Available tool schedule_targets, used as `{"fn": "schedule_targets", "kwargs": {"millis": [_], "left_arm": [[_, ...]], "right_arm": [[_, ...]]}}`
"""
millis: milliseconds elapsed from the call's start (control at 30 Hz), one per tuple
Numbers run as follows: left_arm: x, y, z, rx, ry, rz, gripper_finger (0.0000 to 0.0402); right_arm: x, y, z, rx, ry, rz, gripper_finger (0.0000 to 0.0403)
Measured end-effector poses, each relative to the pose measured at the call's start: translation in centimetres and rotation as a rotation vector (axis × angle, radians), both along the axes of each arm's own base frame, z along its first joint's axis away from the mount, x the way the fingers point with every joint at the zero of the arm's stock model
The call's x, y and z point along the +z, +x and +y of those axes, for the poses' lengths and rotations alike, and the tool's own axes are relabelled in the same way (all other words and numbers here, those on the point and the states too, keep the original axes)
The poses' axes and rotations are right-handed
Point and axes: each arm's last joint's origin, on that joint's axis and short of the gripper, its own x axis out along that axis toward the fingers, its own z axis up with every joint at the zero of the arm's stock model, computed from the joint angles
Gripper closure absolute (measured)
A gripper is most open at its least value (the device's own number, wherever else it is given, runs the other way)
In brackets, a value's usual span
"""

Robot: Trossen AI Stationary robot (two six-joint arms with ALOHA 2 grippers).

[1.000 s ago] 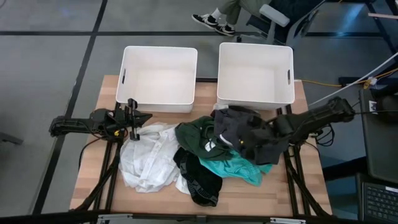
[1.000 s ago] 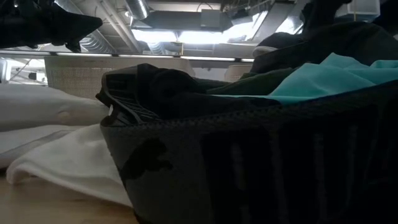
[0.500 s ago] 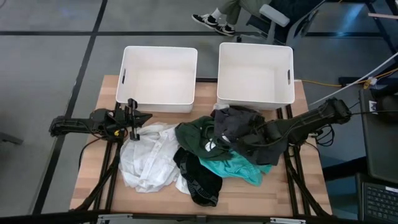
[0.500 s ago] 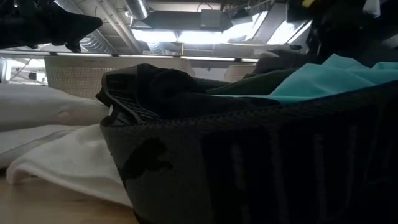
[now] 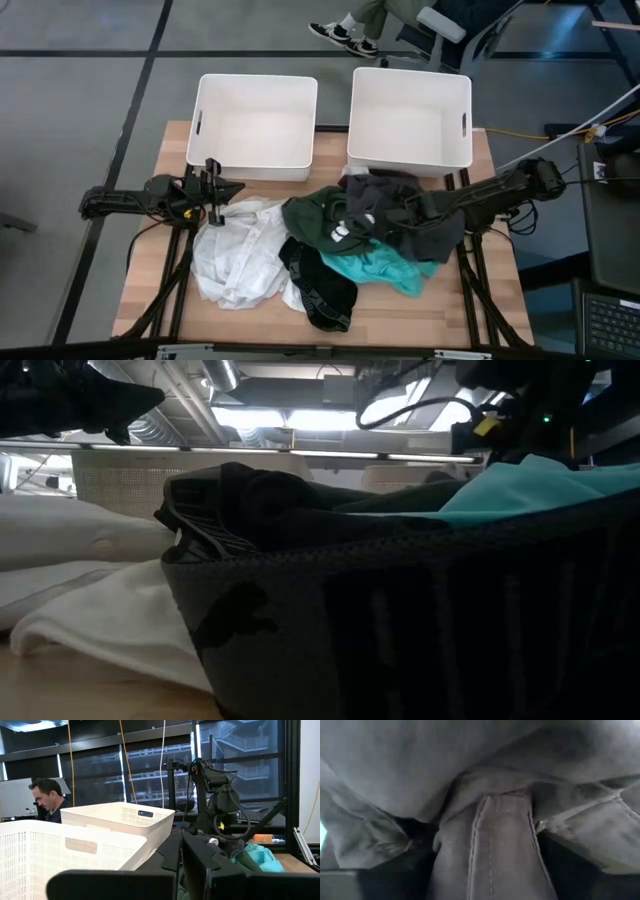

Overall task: Sort clothes
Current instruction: Put the dark blue shorts into the right white bin

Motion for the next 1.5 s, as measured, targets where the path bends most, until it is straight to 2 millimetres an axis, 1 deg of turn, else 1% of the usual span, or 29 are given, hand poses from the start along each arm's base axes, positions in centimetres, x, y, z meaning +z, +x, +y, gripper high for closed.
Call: {"fn": "schedule_targets", "kwargs": {"millis": [267, 333, 400, 567, 667, 733, 967, 1100, 1300, 1500], "left_arm": [[0.0, 0.0, 0.0, 0.000, 0.001, 0.001, 0.0393], [0.0, 0.0, 0.0, 0.000, 0.000, 0.000, 0.0393], [0.0, 0.0, 0.0, 0.000, 0.000, 0.000, 0.0393], [0.0, 0.0, 0.0, 0.000, 0.000, 0.000, 0.0393], [0.0, 0.0, 0.0, -0.002, -0.006, -0.001, 0.0393], [0.0, 0.0, 0.0, -0.004, -0.014, -0.003, 0.0393], [0.0, 0.0, 0.0, -0.003, -0.013, -0.003, 0.0393], [0.0, 0.0, 0.0, -0.004, -0.013, -0.003, 0.0393], [0.0, 0.0, 0.0, -0.004, -0.014, -0.003, 0.0393], [0.0, 0.0, 0.0, -0.005, -0.017, -0.004, 0.0393]], "right_arm": [[-0.1, -0.1, -0.1, -0.003, -0.019, 0.011, 0.0301], [-0.1, -0.1, 0.0, -0.005, -0.018, 0.007, 0.0331], [-0.1, -0.1, 0.0, -0.004, -0.018, 0.003, 0.0347], [0.0, -0.1, 0.1, 0.004, -0.027, 0.012, 0.0350], [1.1, -0.1, 0.5, 0.023, -0.064, 0.033, 0.0353], [2.3, 0.0, 0.8, 0.043, -0.085, 0.045, 0.0354], [7.9, 0.2, 1.5, 0.065, -0.177, 0.035, 0.0355], [10.6, 0.2, 1.3, 0.049, -0.241, 0.005, 0.0355], [14.0, 0.4, 1.1, 0.063, -0.314, -0.071, 0.0355], [16.7, 0.5, 0.9, 0.077, -0.424, -0.147, 0.0355]]}}
